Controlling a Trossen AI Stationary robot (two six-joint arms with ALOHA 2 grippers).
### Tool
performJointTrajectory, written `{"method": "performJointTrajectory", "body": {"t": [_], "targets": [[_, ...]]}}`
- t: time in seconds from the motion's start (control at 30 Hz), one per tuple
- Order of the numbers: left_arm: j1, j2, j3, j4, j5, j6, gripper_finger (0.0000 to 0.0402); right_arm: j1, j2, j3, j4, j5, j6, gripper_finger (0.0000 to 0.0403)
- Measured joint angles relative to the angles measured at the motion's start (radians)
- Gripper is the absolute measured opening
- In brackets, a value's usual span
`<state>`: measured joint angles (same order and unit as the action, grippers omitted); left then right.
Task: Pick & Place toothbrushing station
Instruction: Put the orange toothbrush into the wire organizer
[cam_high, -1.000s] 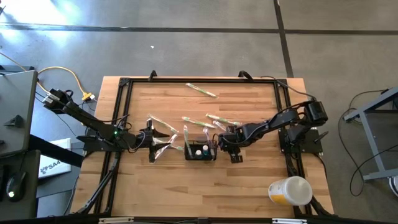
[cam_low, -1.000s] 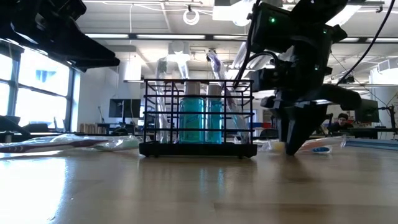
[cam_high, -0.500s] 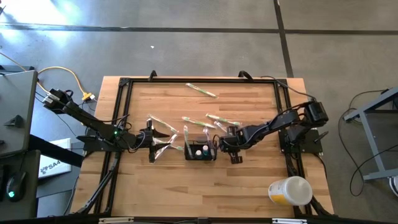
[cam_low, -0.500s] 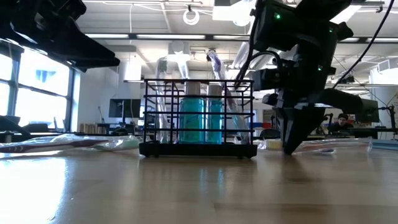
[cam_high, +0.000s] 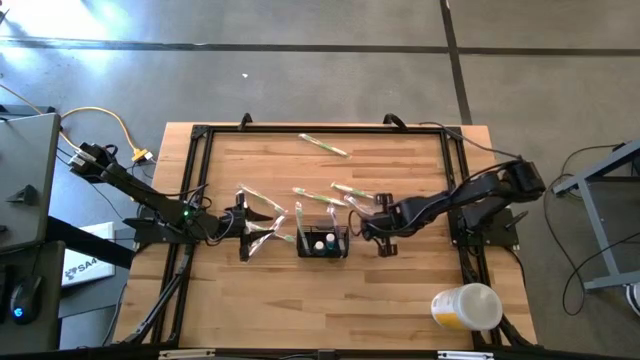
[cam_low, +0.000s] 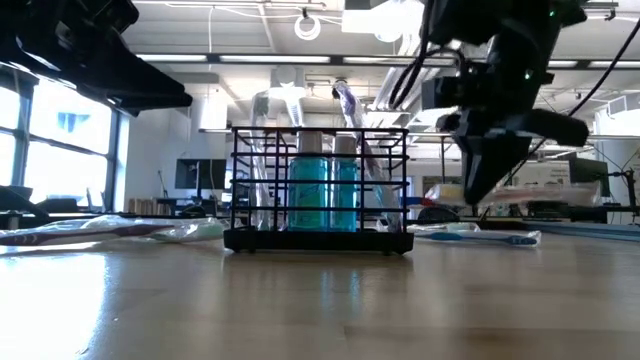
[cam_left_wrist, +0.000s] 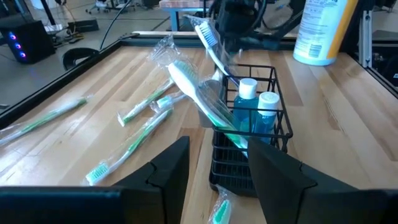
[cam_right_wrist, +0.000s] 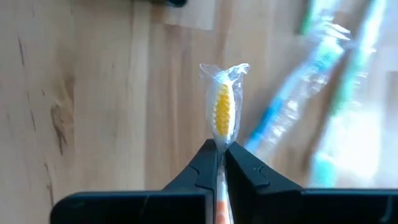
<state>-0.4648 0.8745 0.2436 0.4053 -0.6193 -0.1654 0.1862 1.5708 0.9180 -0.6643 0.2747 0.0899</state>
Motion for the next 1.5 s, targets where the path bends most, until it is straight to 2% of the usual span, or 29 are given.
{"method": "performJointTrajectory", "body": {"t": [0.13,0.27,0.57,0.83,1.1,1.3,1.5], "targets": [[0.0,0.0,0.0,-0.004,0.0,-0.003,0.0159,0.031,-0.058,0.059,-0.094,0.067,0.019,0.0008],[0.0,0.0,0.0,-0.004,0.001,-0.005,0.0159,0.073,-0.126,0.108,-0.114,0.097,0.015,0.0007],[0.0,0.0,0.0,-0.012,0.002,-0.008,0.0159,0.172,-0.312,0.119,0.162,0.061,-0.115,0.0006],[0.0,0.0,0.0,-0.02,0.002,-0.016,0.0159,0.151,-0.422,-0.052,0.592,-0.13,-0.273,0.0006],[0.0,0.0,0.0,-0.019,0.008,-0.016,0.0159,-0.006,-0.452,-0.321,1.247,-0.348,-0.272,0.0006],[0.0,0.0,0.0,-0.025,0.008,-0.023,0.0159,-0.079,-0.411,-0.467,1.65,-0.432,-0.176,0.0006],[0.0,0.0,0.0,-0.033,0.009,-0.027,0.0159,-0.112,-0.271,-0.528,1.946,-0.495,-0.138,0.0006]]}}
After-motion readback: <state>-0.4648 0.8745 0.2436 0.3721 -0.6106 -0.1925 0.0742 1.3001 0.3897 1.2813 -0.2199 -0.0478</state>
